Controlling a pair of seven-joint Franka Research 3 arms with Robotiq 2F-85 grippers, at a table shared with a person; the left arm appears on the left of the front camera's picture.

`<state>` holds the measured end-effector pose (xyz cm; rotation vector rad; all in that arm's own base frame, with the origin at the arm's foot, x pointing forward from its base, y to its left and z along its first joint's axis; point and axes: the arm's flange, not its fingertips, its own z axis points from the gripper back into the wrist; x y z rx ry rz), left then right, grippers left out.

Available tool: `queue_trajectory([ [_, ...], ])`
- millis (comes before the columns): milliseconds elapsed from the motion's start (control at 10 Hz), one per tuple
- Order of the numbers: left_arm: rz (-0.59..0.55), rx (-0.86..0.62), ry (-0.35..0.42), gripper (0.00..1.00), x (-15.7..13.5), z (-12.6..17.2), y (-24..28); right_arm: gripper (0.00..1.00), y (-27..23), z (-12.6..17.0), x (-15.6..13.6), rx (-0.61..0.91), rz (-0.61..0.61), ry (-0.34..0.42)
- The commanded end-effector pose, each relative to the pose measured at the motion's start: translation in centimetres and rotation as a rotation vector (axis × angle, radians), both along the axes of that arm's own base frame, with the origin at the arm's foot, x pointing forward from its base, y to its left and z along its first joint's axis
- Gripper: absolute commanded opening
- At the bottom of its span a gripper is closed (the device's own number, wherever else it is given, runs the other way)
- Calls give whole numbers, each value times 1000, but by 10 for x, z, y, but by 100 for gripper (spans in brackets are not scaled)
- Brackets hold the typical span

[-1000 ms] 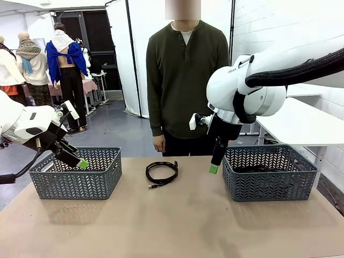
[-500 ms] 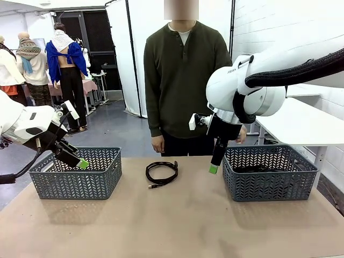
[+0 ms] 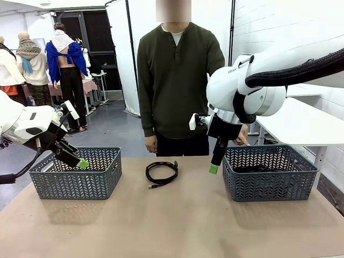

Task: Organize the cables according to human instructions.
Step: Pick up a bundle of cables and place it in the basket indicated by the human.

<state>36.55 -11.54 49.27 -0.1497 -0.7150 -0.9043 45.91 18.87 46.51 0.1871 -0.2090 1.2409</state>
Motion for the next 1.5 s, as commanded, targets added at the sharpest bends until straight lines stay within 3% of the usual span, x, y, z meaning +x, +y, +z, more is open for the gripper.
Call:
queue_trajectory([
  [0,-1,-15,0,100,2,-1,1,100,0,0,0,4,-2,1],
  [1000,-1,-15,0,100,2,-1,1,100,0,0,0,0,0,0],
  [1400,-1,-15,0,100,2,-1,1,100,45,14,28,-67,-200,82],
])
